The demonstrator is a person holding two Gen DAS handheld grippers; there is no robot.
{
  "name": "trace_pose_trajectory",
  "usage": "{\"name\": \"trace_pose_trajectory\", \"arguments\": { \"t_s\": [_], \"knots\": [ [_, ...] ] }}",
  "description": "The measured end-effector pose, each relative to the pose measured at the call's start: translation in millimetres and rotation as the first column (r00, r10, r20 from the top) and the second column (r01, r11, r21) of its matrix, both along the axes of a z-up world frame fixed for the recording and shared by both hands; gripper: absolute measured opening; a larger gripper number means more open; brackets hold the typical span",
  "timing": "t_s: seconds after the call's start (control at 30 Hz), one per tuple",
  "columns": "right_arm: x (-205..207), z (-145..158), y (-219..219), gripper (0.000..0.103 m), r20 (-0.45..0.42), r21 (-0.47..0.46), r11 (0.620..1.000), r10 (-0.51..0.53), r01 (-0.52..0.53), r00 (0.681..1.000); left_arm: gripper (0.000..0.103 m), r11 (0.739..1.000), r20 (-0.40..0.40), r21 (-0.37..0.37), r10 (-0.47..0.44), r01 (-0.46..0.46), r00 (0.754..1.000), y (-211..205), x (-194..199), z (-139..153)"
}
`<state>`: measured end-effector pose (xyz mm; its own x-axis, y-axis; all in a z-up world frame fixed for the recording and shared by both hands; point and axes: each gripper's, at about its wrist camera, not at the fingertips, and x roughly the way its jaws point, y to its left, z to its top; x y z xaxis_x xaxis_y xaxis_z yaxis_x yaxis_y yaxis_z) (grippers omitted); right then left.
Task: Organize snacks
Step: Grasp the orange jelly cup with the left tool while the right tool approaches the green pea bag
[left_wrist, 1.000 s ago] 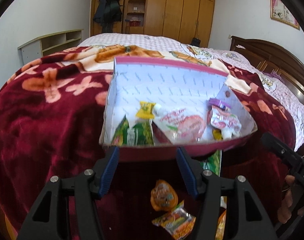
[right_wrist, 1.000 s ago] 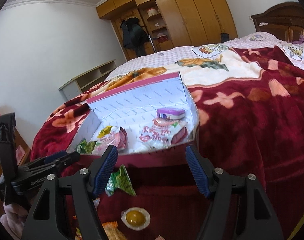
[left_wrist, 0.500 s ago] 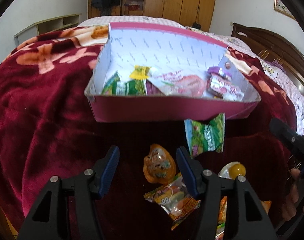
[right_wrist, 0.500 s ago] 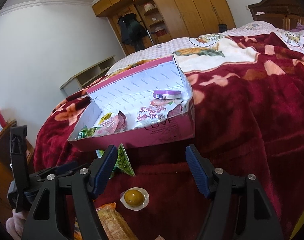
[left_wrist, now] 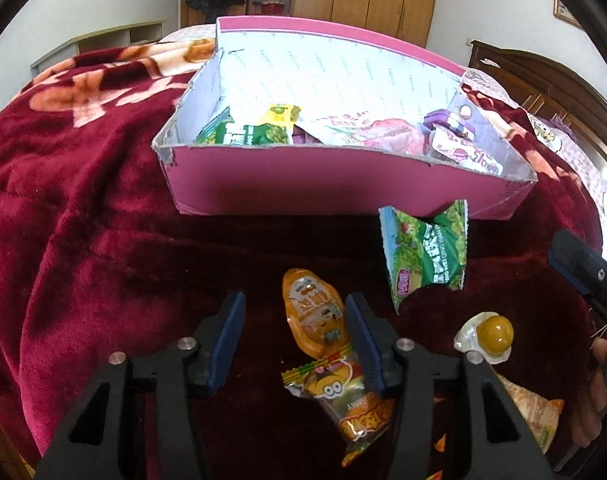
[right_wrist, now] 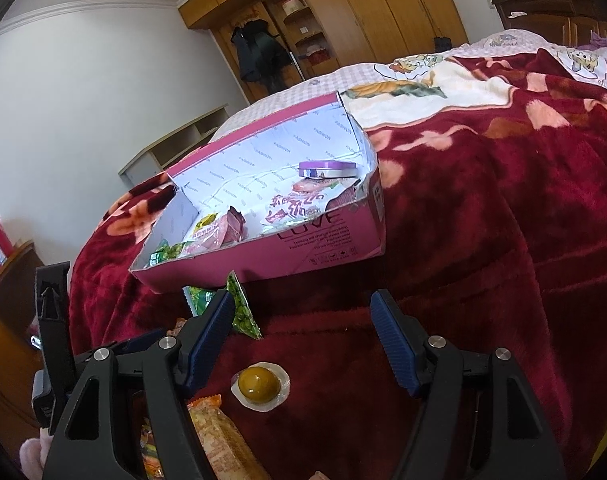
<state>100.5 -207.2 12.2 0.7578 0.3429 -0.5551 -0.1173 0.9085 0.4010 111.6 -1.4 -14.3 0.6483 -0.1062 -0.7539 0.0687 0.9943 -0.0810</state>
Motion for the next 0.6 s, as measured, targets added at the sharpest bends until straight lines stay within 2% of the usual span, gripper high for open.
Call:
{"name": "trace_pose_trajectory", "arguments": {
  "t_s": [0.13, 0.33, 0.6],
  "knots": [
    [0.9, -2.7, 0.7, 0.072, -0.008, 0.0, 1.0, 0.001, -0.001, 1.0, 0.032, 1.0, 0.014, 0.018, -0.008, 0.008, 1.0, -1.9, 0.6, -0.2],
    [0.9, -3.4, 2.9, 0.072, -0.013, -0.005, 1.0, 0.006, -0.006, 1.0, 0.028, 1.0, 0.023, -0.004, -0.013, 0.013, 1.0, 2.4, -1.3, 1.5],
    [0.2, 5.6, 16.3, 0.072, -0.007, -0.033, 0.999, 0.037, -0.037, 0.999, 0.022, 0.999, 0.059, -0.024, 0.041, -0.04, 0.997, 24.3, -4.1, 12.4]
  ]
}}
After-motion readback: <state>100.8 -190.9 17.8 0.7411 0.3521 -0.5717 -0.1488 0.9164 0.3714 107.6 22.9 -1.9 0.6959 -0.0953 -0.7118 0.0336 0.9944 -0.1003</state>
